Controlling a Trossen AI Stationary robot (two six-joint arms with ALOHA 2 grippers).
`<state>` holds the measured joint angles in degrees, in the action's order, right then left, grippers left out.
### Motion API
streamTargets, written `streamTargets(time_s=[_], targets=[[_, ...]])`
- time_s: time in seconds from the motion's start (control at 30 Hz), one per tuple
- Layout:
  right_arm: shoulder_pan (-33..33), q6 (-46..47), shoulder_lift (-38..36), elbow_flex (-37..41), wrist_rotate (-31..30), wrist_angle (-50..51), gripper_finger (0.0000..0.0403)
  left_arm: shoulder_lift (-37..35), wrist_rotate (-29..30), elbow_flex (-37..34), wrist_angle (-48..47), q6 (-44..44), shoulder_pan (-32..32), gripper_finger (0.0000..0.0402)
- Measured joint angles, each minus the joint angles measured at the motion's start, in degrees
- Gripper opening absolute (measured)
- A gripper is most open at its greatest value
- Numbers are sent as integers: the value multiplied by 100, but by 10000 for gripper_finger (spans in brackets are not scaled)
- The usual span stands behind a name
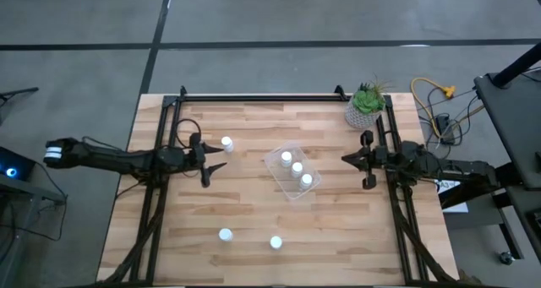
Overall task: Pick and place pill bottles into a basket
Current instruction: Put the white pill bottle into the transparent bin
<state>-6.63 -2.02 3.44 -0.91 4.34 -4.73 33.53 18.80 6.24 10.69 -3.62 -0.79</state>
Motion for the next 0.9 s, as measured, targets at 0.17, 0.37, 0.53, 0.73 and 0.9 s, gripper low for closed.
streamTargets(time_s=[0.17,0.37,0.53,0.73,0.9], targets=[[0,81,15,2,2,369,9,243,-6,29,37,24,56,217],[2,13,13,2,2,452,9,421,-60,286,92,-13,323,217],[2,35,14,2,4,452,9,664,-499,509,41,-20,644,217],[2,40,13,2,7,451,9,1222,-807,1310,-996,-40,1275,217],[2,46,13,0,11,450,9,1748,-1242,2180,-1736,-368,1782,217]])
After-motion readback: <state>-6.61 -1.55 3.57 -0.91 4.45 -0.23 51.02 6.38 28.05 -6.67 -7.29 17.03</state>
